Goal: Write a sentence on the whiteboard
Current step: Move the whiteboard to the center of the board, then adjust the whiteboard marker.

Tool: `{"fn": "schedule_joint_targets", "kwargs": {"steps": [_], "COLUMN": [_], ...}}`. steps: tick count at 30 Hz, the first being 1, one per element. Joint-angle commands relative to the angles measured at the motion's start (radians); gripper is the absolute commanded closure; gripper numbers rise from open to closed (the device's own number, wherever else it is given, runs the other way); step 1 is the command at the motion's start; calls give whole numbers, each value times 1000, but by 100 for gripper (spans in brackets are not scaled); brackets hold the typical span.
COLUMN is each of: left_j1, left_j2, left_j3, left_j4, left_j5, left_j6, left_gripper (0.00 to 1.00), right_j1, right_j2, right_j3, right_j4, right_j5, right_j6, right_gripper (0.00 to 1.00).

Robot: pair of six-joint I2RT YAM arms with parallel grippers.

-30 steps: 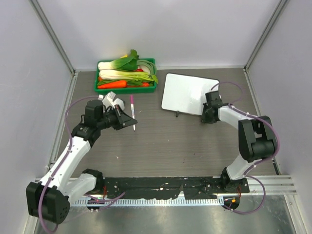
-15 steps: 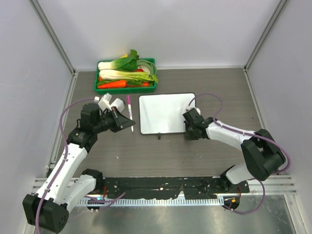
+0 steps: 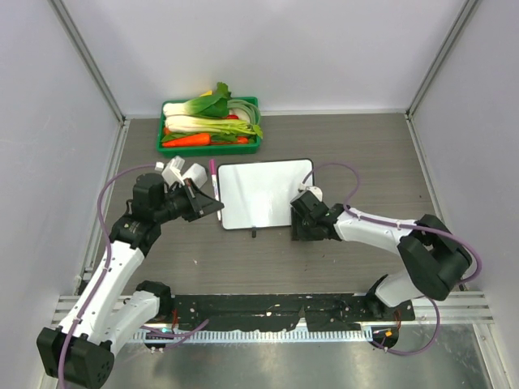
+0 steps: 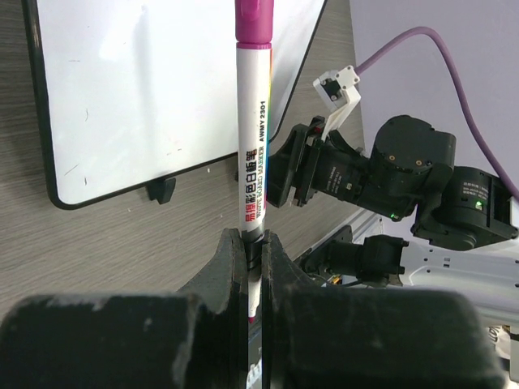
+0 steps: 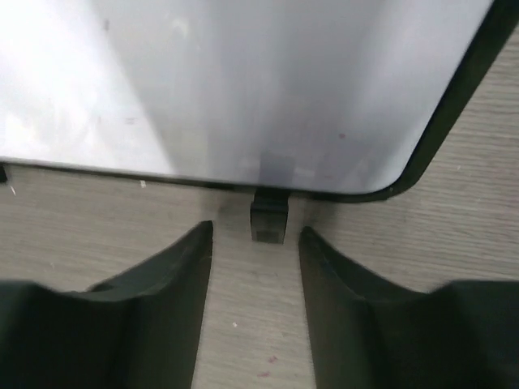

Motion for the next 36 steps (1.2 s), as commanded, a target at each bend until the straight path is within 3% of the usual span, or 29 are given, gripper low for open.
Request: {"fn": "schedule_joint_targets", "kwargs": {"steps": [1, 4, 6, 12, 18, 27, 31, 34, 36], "left_j1": [5, 5, 5, 5, -18, -233, -270, -277, -277], "left_j2": [-4, 2, 7, 45, 105, 235, 265, 259, 255], "left_j3": [26, 37, 45, 74, 132, 261, 275, 269, 266], "left_j4": [-18, -30, -39, -52, -61, -47, 5, 34, 43], "left_j5": [6, 15, 18, 85, 226, 285, 312, 312, 312], "left_j6": [19, 40, 57, 109, 165, 217, 188, 177, 172], "left_gripper": [100, 100, 100, 100, 100, 100, 100, 100, 100], "right_j1": [16, 17, 17, 16, 8, -7, -7, -9, -10], "right_j2": [-91, -168, -212, -323, -347, -306, -295, -279, -271], "right_j3": [-12, 22, 49, 149, 252, 335, 330, 327, 315], "right_j4": [-64, -115, -151, -182, -64, 193, 281, 312, 335], "right_j5": [-10, -16, -22, -79, -247, -570, -645, -683, -732], "right_j6": [34, 28, 12, -55, -112, -126, -97, -83, -58], "right_gripper": [41, 26, 22, 18, 17, 16, 24, 42, 48]}}
